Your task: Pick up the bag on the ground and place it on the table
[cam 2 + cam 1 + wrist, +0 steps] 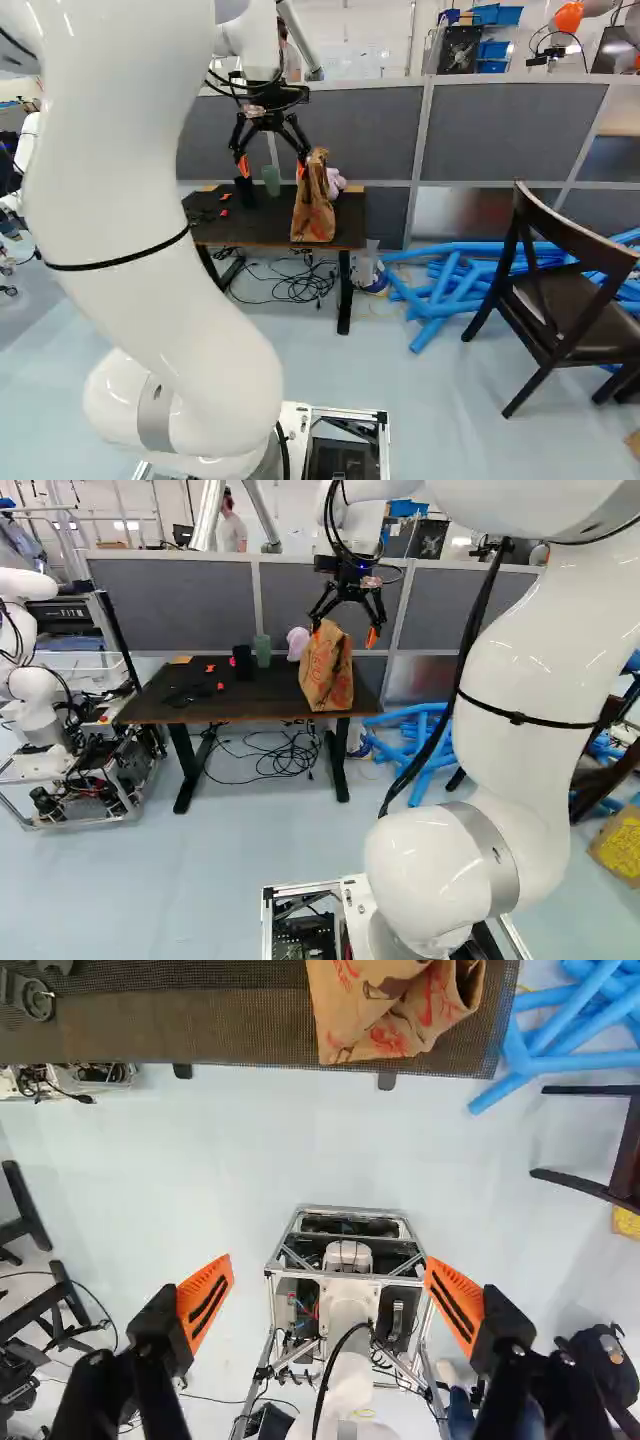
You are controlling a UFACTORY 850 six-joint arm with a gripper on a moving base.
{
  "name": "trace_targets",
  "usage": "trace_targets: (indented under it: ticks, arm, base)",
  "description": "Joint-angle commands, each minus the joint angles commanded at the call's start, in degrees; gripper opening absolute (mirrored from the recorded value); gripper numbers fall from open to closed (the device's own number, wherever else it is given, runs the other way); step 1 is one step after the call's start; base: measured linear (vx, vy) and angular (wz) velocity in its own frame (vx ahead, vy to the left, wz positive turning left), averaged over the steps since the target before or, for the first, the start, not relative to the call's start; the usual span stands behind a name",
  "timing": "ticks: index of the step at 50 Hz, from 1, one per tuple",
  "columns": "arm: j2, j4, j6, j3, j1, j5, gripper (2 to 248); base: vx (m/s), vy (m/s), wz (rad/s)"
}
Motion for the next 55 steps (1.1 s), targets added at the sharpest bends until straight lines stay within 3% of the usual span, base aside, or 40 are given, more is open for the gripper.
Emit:
trace_targets:
  ticks: [31,55]
  arm:
    - [0.07,-0.01,0.00,0.22,-0.01,0.36,247]
    - [0.78,-0.12,0.00,2.34,-0.08,3.83,247]
  base:
    - [0.002,0.000,0.000]
    - [0.000,0.000,0.000]
